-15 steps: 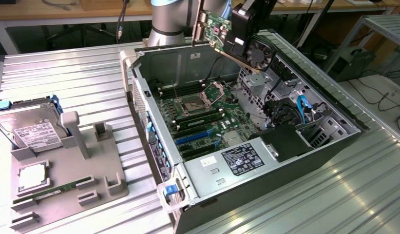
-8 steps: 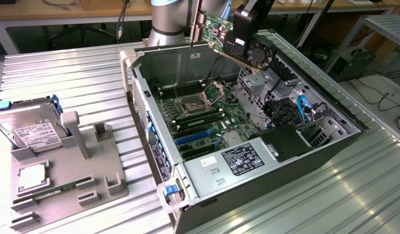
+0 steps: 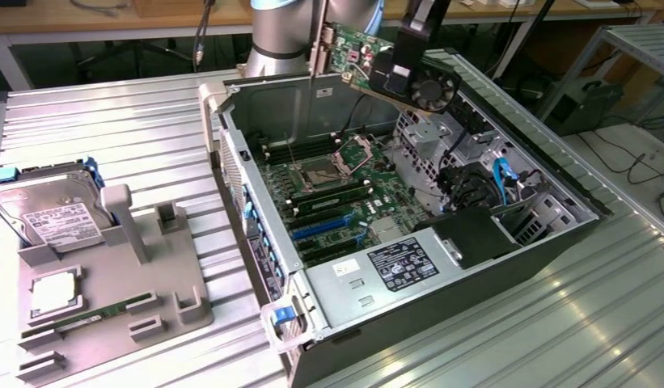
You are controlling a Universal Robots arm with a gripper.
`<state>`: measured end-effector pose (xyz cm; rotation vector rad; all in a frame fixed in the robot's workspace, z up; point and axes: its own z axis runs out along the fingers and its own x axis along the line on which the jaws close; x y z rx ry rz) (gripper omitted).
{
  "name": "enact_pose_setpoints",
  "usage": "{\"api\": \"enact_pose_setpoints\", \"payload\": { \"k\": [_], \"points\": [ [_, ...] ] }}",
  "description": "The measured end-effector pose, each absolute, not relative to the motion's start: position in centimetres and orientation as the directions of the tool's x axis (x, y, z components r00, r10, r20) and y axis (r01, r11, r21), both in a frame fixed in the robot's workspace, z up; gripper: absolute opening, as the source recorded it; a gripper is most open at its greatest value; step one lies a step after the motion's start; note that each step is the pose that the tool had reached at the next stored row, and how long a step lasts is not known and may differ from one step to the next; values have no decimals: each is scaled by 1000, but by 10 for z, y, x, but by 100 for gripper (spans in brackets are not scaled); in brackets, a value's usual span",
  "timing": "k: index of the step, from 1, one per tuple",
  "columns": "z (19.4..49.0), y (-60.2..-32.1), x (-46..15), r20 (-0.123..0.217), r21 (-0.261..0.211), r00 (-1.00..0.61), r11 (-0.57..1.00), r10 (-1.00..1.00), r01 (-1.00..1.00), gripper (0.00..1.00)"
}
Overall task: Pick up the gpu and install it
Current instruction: 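Insert the gpu into the slot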
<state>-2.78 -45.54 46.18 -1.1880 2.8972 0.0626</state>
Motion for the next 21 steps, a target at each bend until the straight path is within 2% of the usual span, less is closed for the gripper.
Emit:
{"api": "enact_pose_setpoints", "payload": {
  "k": [21],
  "points": [
    [462,-455,-28,-24,33,-448,447,-894,-894,28]
  ]
}}
